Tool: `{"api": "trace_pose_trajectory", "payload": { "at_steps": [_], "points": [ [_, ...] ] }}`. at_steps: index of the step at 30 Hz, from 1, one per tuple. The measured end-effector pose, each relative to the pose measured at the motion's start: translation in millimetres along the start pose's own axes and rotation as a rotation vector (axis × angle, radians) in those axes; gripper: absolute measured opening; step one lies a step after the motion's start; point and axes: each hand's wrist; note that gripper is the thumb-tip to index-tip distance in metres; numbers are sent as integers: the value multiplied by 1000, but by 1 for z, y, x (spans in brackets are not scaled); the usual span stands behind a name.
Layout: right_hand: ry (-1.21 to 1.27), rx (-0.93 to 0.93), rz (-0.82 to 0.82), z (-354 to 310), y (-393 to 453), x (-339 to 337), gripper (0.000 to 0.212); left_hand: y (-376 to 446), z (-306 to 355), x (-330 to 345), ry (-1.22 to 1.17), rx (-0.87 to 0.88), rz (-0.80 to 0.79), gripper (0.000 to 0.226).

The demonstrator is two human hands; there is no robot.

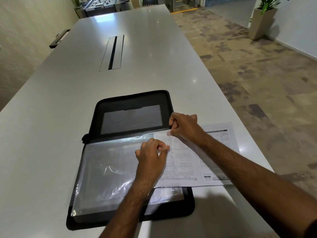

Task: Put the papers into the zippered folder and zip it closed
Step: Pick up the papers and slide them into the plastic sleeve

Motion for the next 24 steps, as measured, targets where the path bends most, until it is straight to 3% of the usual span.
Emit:
{"api": "trace_pose_trajectory", "payload": {
  "at_steps": [8,13,20,24],
  "points": [
    [152,-8,-160,8,1,-6,35,-3,-9,8,70,29,26,21],
    [3,-37,-136,14,-9,-15,32,-4,-15,12,100,18,16,21],
    [-317,118,104,63,-38,-55,47,-6,-22,14,94,-2,-12,22],
    [-359,242,16,87,-50,-71,49,-6,-24,15,87,-12,-18,23]
  ]
}}
Point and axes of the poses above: each hand's wrist, its own y-axis towards the middle knuckle, its own x-axis out of the palm, z = x × y, and after that the axes turned 3 degrees about -x, right-handed
